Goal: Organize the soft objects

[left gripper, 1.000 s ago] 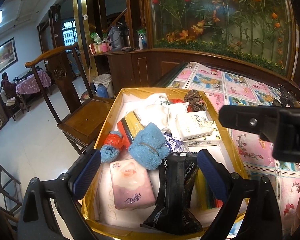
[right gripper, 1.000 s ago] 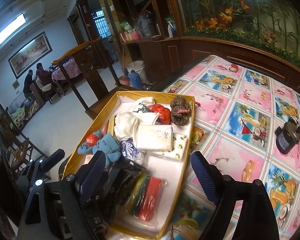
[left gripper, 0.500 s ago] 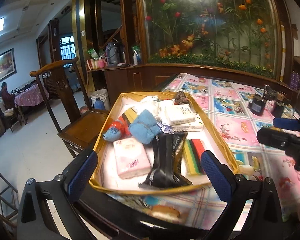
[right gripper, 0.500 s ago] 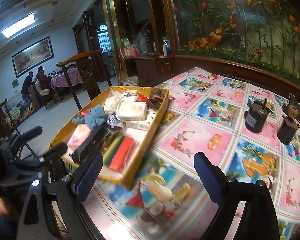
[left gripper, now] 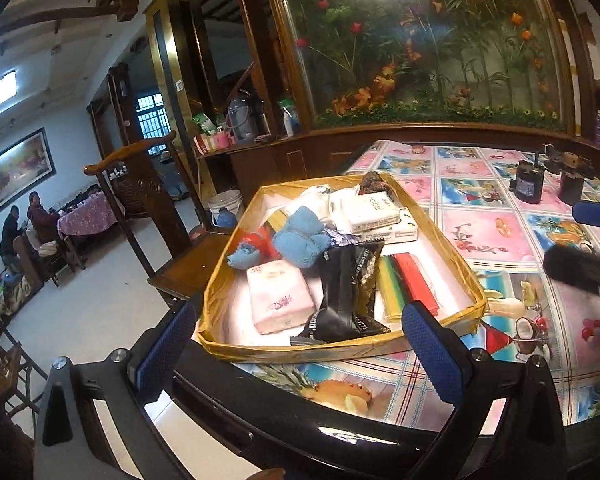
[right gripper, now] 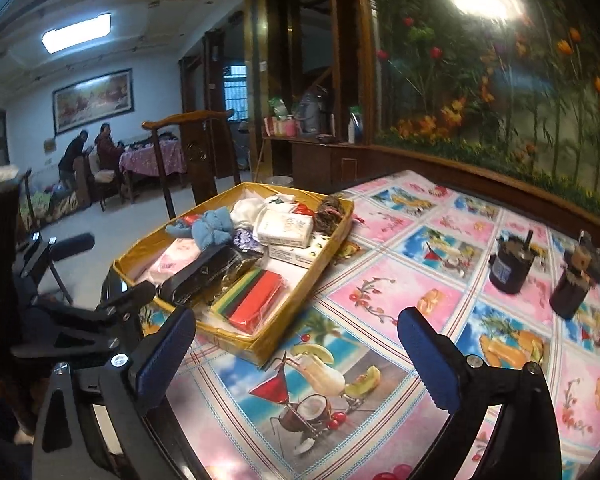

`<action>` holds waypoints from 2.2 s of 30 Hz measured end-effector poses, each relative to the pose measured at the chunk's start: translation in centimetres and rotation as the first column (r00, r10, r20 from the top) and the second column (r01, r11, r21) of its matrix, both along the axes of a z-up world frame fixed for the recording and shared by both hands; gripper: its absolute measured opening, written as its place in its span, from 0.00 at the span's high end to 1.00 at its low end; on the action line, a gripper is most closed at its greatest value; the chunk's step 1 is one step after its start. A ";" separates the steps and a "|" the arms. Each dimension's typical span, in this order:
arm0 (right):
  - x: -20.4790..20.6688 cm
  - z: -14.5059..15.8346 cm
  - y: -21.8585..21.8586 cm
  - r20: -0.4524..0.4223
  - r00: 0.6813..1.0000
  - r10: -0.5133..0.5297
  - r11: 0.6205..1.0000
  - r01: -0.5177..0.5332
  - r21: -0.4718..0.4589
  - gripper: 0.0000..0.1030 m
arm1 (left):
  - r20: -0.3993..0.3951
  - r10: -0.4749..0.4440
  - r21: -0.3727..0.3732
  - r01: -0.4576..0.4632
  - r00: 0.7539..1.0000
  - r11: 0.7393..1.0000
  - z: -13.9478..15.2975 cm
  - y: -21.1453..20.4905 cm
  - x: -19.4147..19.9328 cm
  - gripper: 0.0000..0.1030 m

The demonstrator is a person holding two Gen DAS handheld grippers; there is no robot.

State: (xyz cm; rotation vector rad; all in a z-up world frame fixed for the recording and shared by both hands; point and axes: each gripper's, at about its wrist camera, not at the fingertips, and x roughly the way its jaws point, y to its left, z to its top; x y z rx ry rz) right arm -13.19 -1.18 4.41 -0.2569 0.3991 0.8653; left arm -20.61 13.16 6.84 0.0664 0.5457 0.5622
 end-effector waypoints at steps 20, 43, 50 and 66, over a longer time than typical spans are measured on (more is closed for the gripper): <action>-0.2 -1.7 1.6 -0.056 0.998 0.042 0.997 -0.046 -0.070 0.00 | -0.036 0.141 -0.139 -0.145 0.989 0.980 -1.2 4.3 1.7 0.00; 0.3 -1.4 1.1 -0.069 0.997 0.023 0.998 -0.027 -0.053 0.01 | -0.051 0.213 -0.121 -0.217 0.976 0.969 -1.4 5.6 0.4 0.00; 0.4 -1.5 1.2 -0.068 0.998 0.018 0.998 -0.022 -0.053 0.01 | -0.052 0.221 -0.116 -0.226 0.974 0.967 -1.4 5.7 0.4 0.00; 0.5 -1.5 1.1 -0.064 0.998 0.013 0.998 -0.017 -0.054 0.01 | -0.059 0.238 -0.080 -0.242 0.970 0.967 -1.4 5.7 0.5 0.00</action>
